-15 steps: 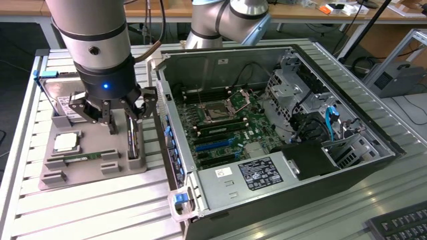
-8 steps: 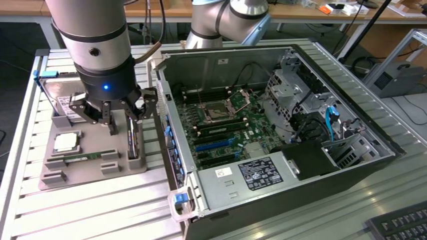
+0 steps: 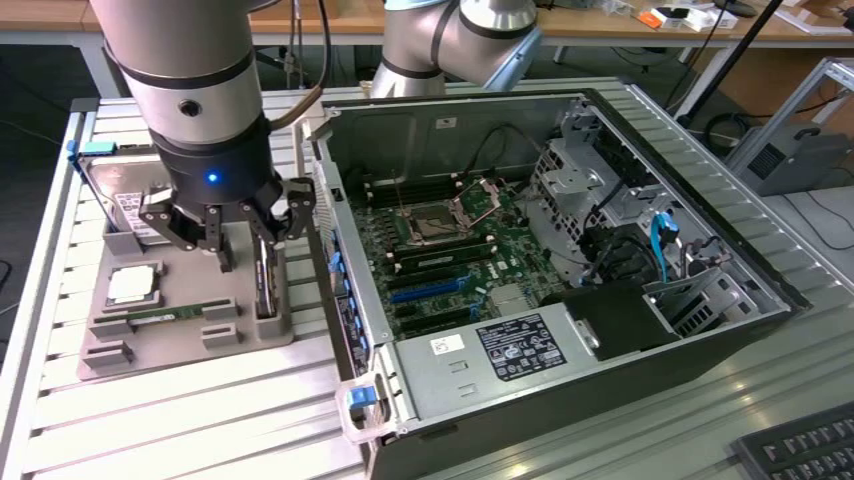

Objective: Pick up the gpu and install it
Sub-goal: 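Pick up the gpu and move the gpu toward the slot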

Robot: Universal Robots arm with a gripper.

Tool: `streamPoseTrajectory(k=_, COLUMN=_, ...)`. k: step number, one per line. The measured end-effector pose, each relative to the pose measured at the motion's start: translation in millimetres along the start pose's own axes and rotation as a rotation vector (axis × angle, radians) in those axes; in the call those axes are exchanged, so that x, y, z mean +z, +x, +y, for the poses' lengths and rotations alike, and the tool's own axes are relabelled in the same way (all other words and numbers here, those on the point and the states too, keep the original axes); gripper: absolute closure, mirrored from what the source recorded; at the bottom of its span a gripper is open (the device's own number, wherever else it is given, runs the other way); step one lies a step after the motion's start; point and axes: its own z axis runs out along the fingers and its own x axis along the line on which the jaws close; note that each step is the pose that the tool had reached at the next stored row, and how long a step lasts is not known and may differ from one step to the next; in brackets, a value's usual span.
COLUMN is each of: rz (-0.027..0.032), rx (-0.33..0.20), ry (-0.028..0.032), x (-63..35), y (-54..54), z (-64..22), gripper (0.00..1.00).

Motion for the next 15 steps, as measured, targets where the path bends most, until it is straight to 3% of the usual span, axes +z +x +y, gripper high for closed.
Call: streamPoseTrajectory(k=15, rz=0.0000, rx=0.000, ry=0.0000, x=3.4, y=0.0, z=-1.6, gripper=0.52)
